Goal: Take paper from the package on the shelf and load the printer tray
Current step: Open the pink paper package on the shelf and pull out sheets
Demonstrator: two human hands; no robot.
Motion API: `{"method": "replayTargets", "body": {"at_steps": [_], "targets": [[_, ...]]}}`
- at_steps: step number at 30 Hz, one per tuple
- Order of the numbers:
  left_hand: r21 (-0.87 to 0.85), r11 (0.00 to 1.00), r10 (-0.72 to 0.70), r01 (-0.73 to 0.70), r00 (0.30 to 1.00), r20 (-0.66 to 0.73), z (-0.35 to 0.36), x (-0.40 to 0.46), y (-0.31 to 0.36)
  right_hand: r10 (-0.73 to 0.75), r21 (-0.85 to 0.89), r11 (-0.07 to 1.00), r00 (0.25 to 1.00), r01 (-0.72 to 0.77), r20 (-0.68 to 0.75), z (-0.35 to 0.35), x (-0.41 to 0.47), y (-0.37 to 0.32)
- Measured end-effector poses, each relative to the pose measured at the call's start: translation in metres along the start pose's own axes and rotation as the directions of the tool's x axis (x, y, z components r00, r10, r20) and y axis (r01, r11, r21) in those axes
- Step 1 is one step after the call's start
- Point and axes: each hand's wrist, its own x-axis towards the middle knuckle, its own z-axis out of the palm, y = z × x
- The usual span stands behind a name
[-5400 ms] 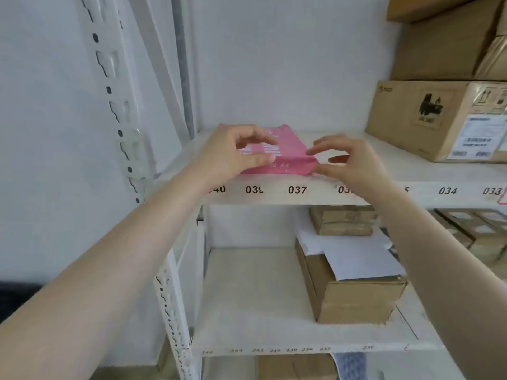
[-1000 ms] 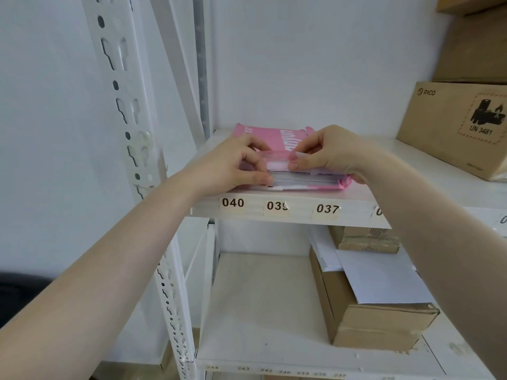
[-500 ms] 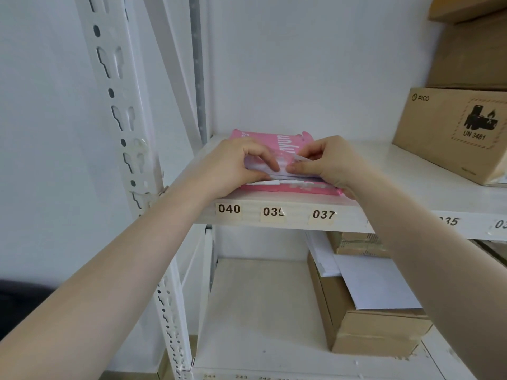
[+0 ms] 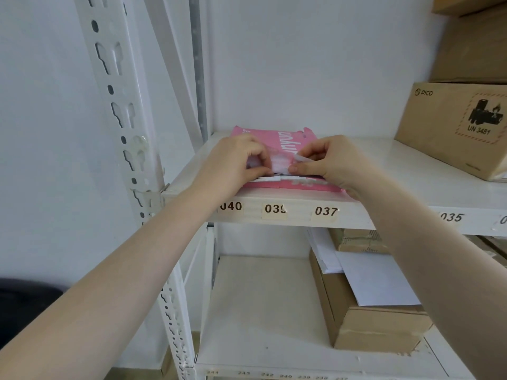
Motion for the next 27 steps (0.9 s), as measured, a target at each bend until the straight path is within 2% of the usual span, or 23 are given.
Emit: {"method": "replayTargets", "body": {"at_steps": [5, 10, 14, 18, 20, 22, 24, 27], "targets": [[0.058, 0.998, 0.026, -0.026, 1.0, 0.002, 0.001, -0.002, 0.003, -0.001, 0.001, 1.0, 1.0, 0.001, -0.008, 0.0, -0.001, -0.002], [0.259, 0.963, 0.087, -0.078, 0.996, -0.021, 0.003, -0.002, 0.007, -0.003, 0.014, 1.0, 0.999, 0.004, -0.033, 0.0, -0.004, -0.006], [0.305, 0.938, 0.194, -0.163, 0.978, -0.074, -0.002, -0.006, 0.01, -0.111, 0.012, 0.994, 0.987, 0.113, -0.117, -0.002, -0.013, -0.015], [0.35, 0.911, 0.282, -0.218, 0.949, -0.144, -0.002, -0.021, 0.013, -0.212, -0.115, 0.975, 0.952, 0.191, -0.22, -0.01, -0.037, -0.017], [0.365, 0.906, 0.304, -0.215, 0.931, -0.205, 0.002, -0.032, 0.013, -0.201, -0.107, 0.978, 0.931, 0.177, -0.303, -0.013, -0.052, -0.012], [0.337, 0.922, 0.287, -0.192, 0.923, -0.258, 0.005, -0.045, 0.015, -0.177, -0.08, 0.984, 0.879, 0.158, -0.442, -0.013, -0.067, -0.003], [0.305, 0.937, 0.264, -0.17, 0.917, -0.298, 0.007, -0.058, 0.021, -0.104, -0.029, 0.994, 0.836, 0.105, -0.539, -0.01, -0.08, 0.007], [0.3, 0.944, 0.244, -0.141, 0.907, -0.343, 0.013, -0.08, 0.03, 0.035, 0.081, 0.997, 0.863, 0.007, -0.504, -0.006, -0.096, 0.021]]}}
